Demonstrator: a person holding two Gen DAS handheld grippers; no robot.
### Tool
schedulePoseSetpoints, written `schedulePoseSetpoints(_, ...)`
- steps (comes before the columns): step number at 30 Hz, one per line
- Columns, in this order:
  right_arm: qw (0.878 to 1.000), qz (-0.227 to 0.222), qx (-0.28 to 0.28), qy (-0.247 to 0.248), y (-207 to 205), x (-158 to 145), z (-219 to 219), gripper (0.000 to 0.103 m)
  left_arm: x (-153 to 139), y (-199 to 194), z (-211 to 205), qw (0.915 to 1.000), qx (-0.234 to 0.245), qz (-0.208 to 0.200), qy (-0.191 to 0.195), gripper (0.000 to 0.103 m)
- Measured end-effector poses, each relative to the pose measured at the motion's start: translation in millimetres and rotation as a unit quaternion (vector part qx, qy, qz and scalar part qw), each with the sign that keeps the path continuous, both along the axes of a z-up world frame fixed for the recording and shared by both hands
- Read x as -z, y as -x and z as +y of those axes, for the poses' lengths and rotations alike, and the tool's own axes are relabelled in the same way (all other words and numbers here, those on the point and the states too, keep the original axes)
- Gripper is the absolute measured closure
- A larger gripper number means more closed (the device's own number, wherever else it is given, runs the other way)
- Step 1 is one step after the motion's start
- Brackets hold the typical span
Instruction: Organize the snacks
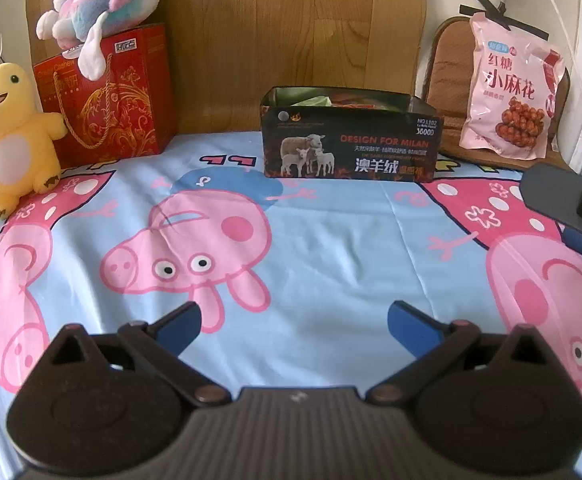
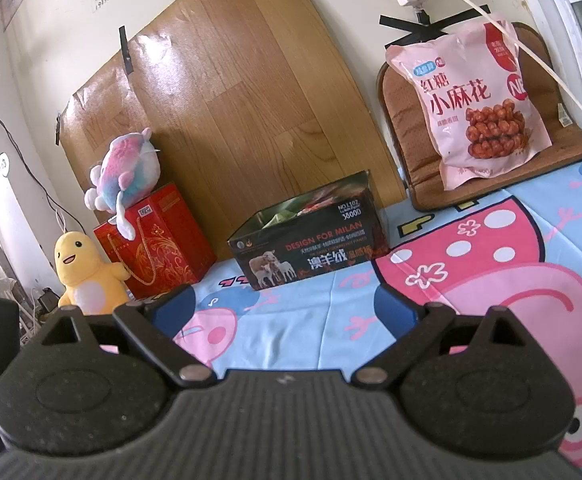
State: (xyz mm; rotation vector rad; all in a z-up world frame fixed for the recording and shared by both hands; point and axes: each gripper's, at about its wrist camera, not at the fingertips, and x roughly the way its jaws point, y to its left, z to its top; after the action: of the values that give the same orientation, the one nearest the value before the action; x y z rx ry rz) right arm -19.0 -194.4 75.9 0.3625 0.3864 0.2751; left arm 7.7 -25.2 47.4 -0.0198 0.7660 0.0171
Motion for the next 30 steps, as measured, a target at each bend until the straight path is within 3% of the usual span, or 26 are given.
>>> schedulePoseSetpoints(30,1.0,-0.001,0.004,-0.011,-2.1,-1.1,-3.3,0.005,0.5,-4.4,-1.4,1.0,0.005,-0.004,-0.005,0.0)
